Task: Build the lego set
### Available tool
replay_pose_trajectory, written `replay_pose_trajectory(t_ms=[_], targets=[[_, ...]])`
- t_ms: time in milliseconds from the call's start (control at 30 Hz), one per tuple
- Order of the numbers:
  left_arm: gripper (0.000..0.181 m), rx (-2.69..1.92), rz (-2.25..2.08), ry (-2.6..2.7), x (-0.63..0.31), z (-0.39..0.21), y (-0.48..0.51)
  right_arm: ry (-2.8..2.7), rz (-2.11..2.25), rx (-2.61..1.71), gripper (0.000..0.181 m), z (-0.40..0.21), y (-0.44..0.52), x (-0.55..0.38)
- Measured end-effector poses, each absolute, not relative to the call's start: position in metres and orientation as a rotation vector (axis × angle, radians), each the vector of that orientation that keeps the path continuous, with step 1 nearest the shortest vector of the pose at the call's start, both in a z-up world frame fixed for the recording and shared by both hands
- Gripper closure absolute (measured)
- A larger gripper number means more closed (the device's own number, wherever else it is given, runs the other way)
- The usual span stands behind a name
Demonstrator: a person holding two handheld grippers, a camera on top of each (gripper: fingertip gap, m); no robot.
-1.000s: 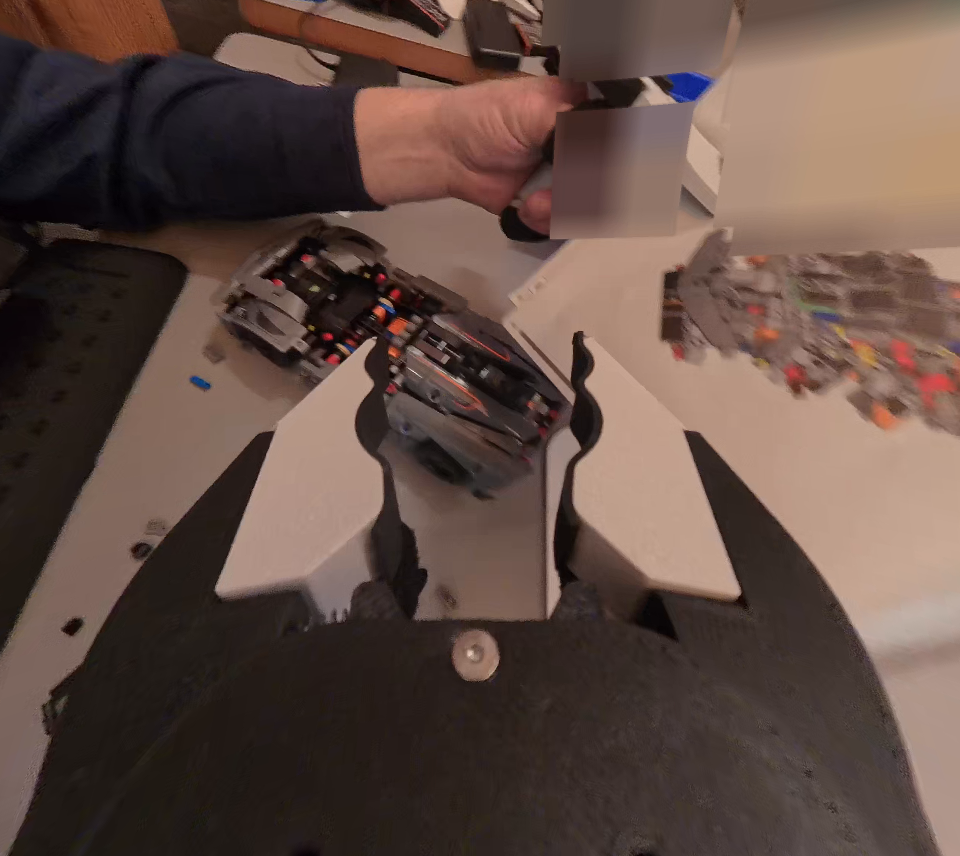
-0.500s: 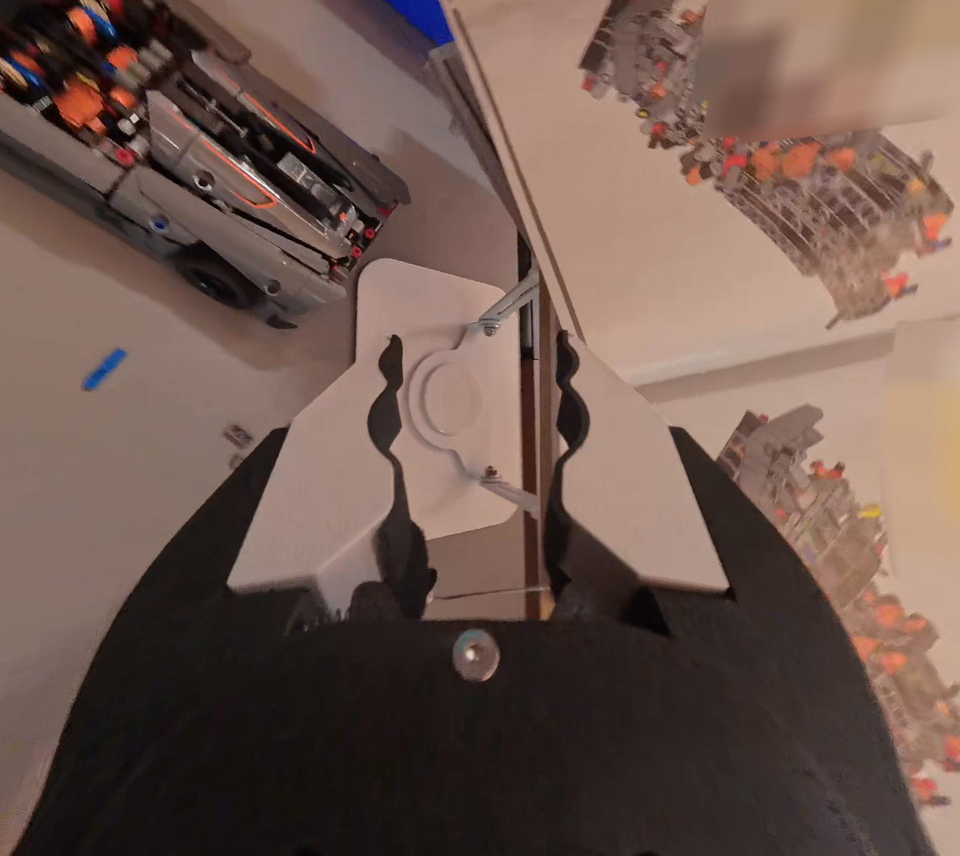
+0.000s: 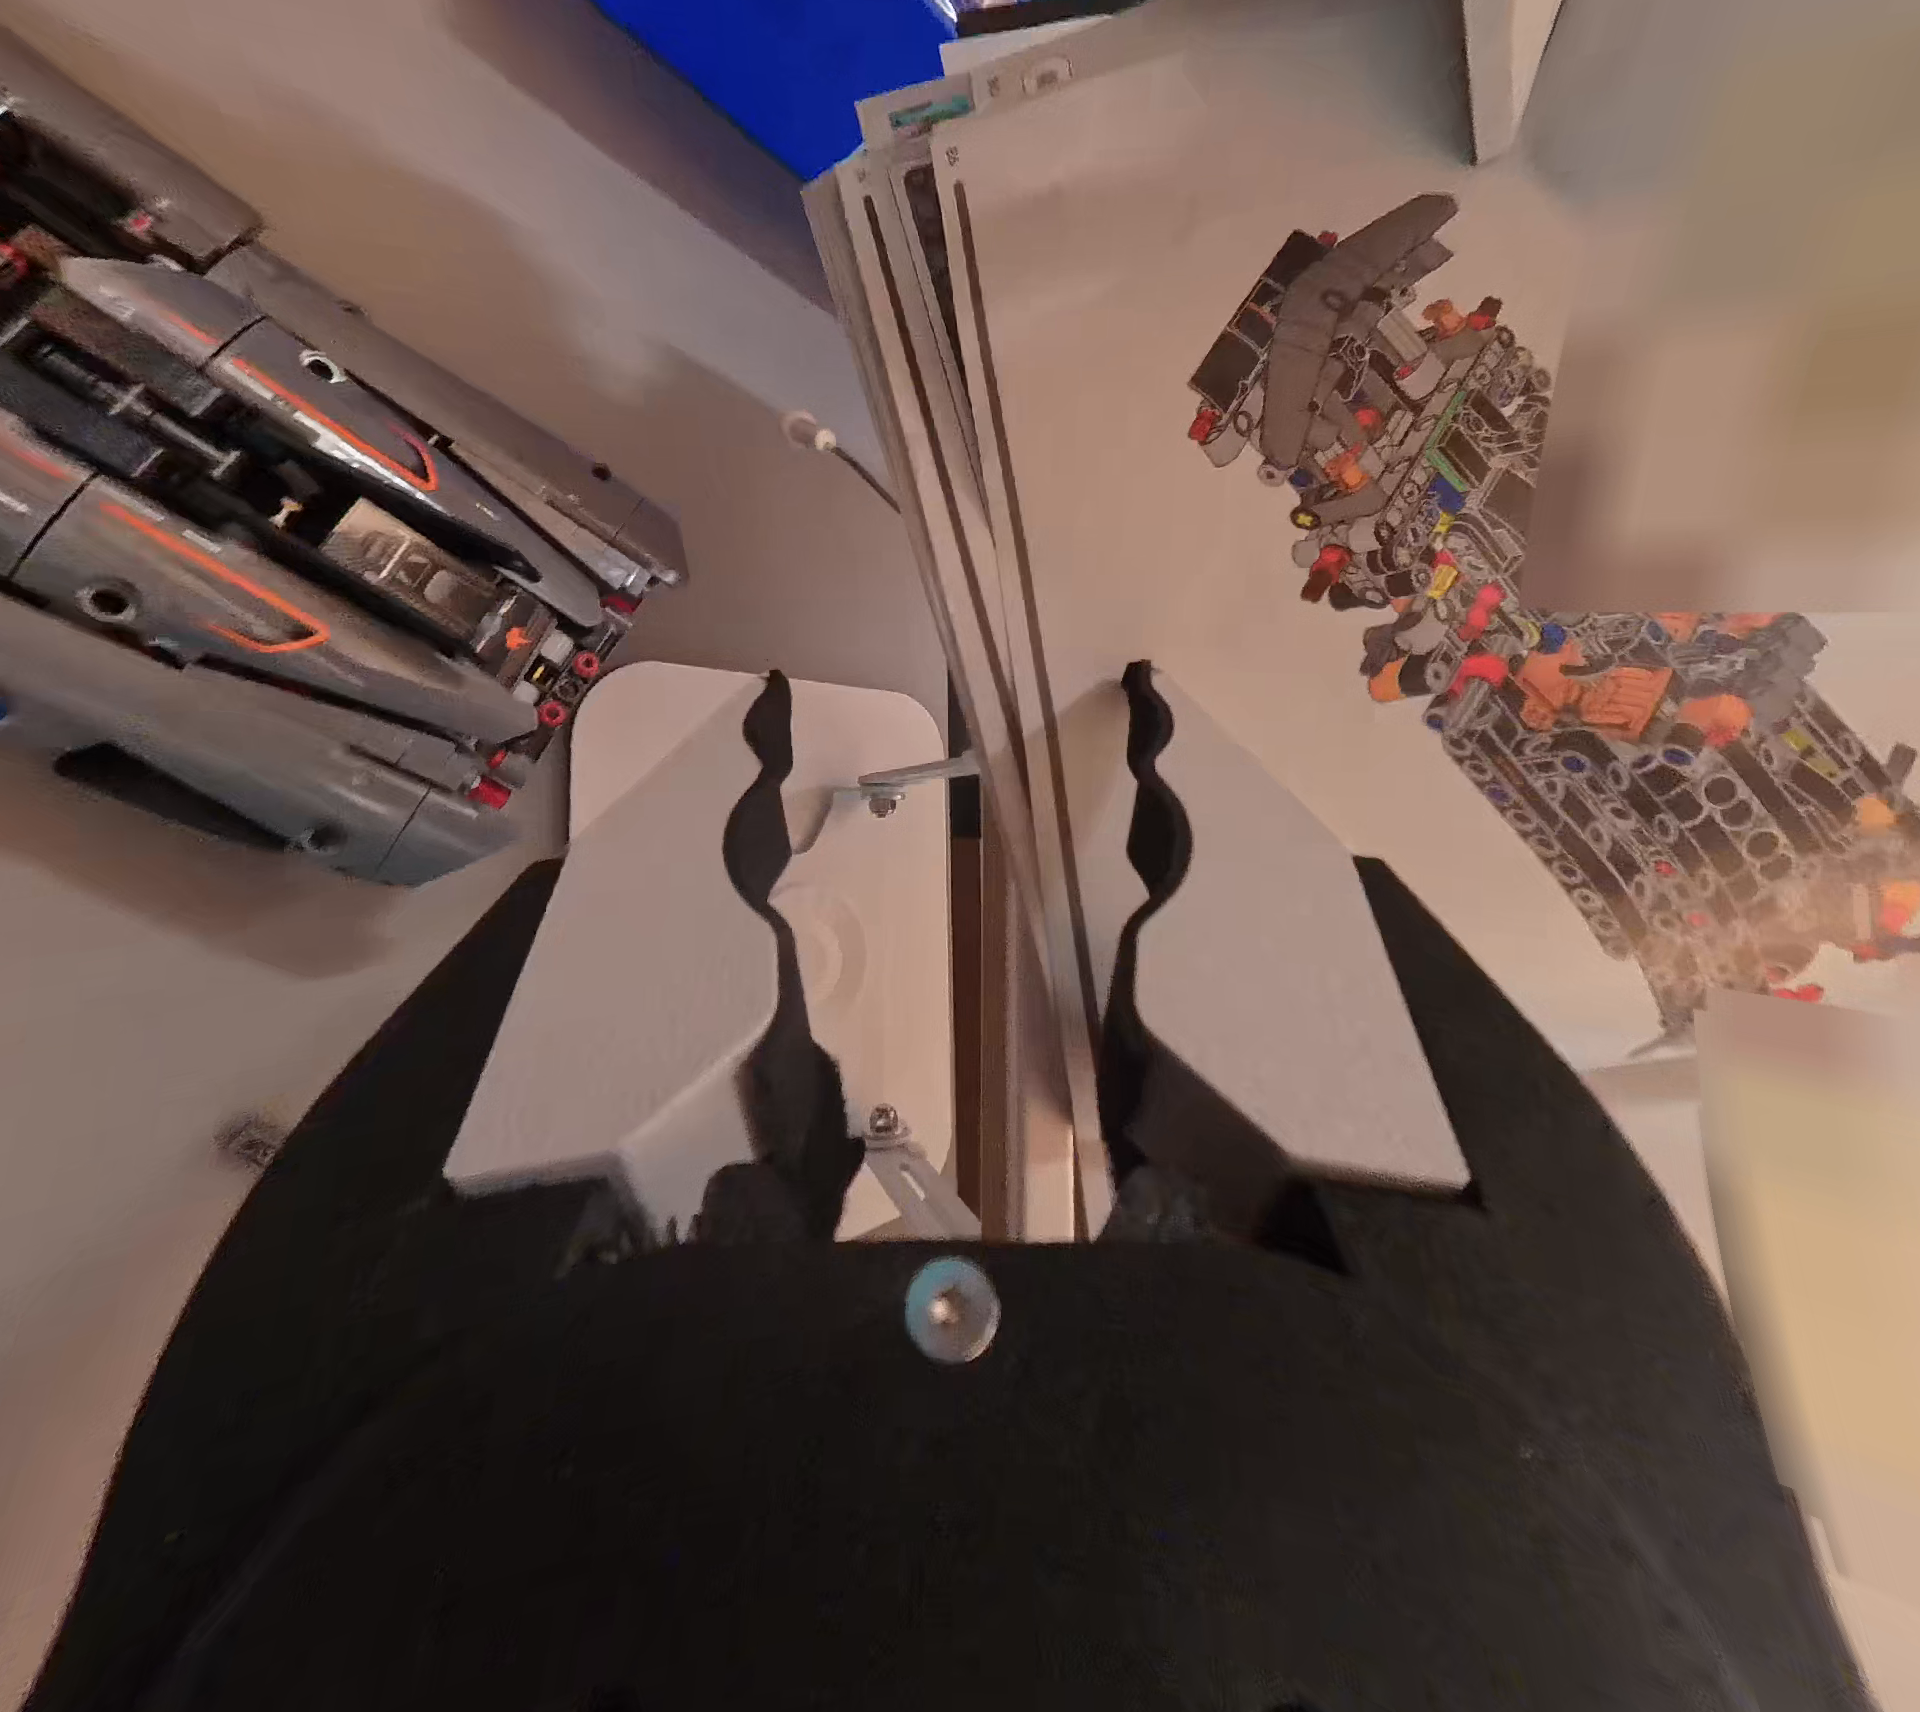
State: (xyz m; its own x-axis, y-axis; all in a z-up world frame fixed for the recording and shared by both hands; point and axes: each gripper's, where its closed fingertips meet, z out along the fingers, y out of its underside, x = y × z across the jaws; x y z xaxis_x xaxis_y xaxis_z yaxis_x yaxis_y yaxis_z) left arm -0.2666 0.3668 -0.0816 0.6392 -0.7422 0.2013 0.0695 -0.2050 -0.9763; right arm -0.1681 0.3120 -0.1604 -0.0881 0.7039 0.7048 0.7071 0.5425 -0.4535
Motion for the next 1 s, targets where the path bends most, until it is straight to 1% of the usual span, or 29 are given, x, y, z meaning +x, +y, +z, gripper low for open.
replay_pose_trajectory(t_ms=[100, 167, 267, 333, 400, 467, 533, 667, 733, 800, 867, 933, 1000], targets=[[0.175, -1.599, -0.858, 0.552, -0.269, -0.081, 0.365, -1.779, 0.054, -1.219, 0.114, -0.162, 0.316, -0.181], [0.168, -1.604, -0.904, 0.554, -0.269, -0.085, 0.362, -1.758, 0.063, -1.249, 0.119, -0.160, 0.318, -0.186], [0.158, -1.620, -0.958, 0.567, -0.263, -0.098, 0.358, -1.723, 0.049, -1.254, 0.107, -0.158, 0.323, -0.195], [0.150, -1.626, -1.021, 0.588, -0.255, -0.108, 0.353, -1.724, 0.015, -1.237, 0.110, -0.159, 0.325, -0.199], [0.157, -1.640, -1.049, 0.602, -0.246, -0.116, 0.350, -1.747, 0.008, -1.228, 0.106, -0.163, 0.323, -0.202], [0.181, -1.659, -1.040, 0.608, -0.242, -0.123, 0.350, -1.759, 0.019, -1.219, 0.105, -0.162, 0.319, -0.201], [0.181, -1.649, -1.038, 0.604, -0.240, -0.123, 0.349, -1.730, 0.047, -1.209, 0.094, -0.153, 0.314, -0.194], [0.181, -1.650, -0.987, 0.586, -0.244, -0.125, 0.352, -1.586, 0.094, -1.187, 0.092, -0.109, 0.320, -0.146], [0.181, -1.646, -0.984, 0.581, -0.246, -0.124, 0.352, -1.458, 0.094, -1.253, 0.086, -0.082, 0.350, -0.103], [0.181, -1.651, -0.974, 0.578, -0.246, -0.124, 0.353, -1.310, 0.097, -1.318, 0.075, -0.054, 0.387, -0.053], [0.181, -1.655, -0.962, 0.573, -0.246, -0.123, 0.355, -1.202, 0.029, -1.370, 0.072, -0.035, 0.425, -0.004], [0.181, -1.663, -0.954, 0.564, -0.246, -0.123, 0.358, -1.128, 0.031, -1.476, 0.060, -0.032, 0.458, 0.033], [0.181, -1.664, -0.958, 0.558, -0.245, -0.123, 0.360, -1.084, 0.120, -1.574, 0.060, -0.040, 0.478, 0.051]])
